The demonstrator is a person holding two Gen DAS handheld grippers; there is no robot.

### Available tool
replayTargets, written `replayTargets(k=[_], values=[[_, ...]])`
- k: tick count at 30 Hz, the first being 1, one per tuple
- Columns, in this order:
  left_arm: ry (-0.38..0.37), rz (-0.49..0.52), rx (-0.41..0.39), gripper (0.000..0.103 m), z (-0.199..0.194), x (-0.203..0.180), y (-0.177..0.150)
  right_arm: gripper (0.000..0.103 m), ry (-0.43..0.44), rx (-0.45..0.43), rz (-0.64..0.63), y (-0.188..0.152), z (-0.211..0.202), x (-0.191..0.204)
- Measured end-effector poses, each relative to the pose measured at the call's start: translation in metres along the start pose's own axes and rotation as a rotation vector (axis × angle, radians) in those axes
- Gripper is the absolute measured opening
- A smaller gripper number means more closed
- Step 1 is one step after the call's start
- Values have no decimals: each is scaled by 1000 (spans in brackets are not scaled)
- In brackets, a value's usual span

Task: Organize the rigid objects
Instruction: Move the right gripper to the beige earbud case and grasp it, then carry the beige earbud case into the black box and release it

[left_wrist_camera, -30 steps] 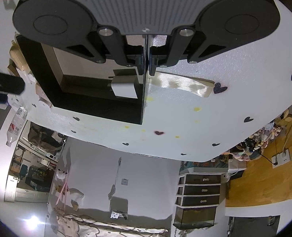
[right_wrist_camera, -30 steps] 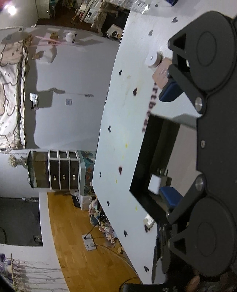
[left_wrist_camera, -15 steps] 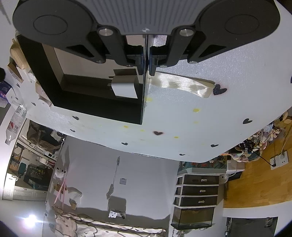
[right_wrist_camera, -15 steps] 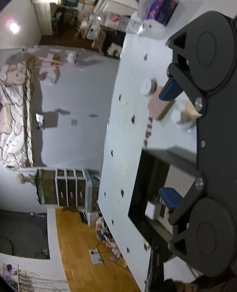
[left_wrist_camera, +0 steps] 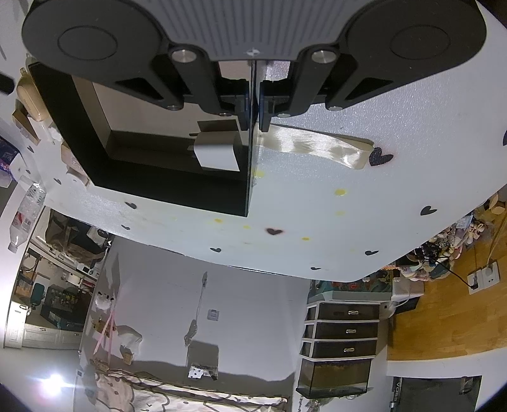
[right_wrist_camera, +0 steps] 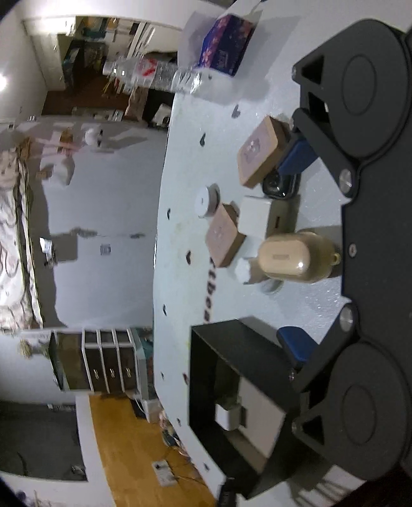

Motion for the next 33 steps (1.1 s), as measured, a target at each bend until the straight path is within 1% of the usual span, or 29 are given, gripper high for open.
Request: replayTargets(k=[5, 7, 10, 12, 14, 16, 18, 20, 23, 30, 33], values=[[1, -2, -1, 5, -1, 1, -1, 103, 0, 51, 23, -9, 17, -4], [1, -2, -1, 5, -1, 0, -1, 101, -11, 35, 29, -9, 21, -3], [2, -2, -1, 5, -1, 1, -1, 85, -10, 37, 36, -5, 26, -1], [2, -3, -1, 5, -1, 1, -1, 79, 7, 54, 56, -2, 32, -2], [1, -2, -1, 5, -1, 1, -1, 66, 28, 70, 75, 0, 37, -3], [2, -2, -1, 5, -1, 1, -1, 60, 27, 89, 88, 1, 43, -4], [2, -3, -1, 5, -1, 1, -1, 57, 15, 105, 88, 1, 49, -3], [2, -3, -1, 5, -1, 1, -1, 50, 8, 114, 92, 2, 53, -3], [3, -3, -1, 5, -1, 0, -1, 44, 12, 123, 96, 3, 55, -3], [4, -3, -1, 5, -2, 0, -1, 44, 0, 132, 90, 4, 50, -2], [4, -4, -2, 5, -2, 0, -1, 44, 29, 109, 84, 11, 37, 2]])
Point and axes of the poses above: each gripper's, at about its wrist camera, not at the fingertips, and z roughly the way its jaws point, x to its left, y to its top, the point moved 4 cm from there along z, roughly the way its jaws point, and after that the axes turned 7 degrees about z, right-handed, at the moved point
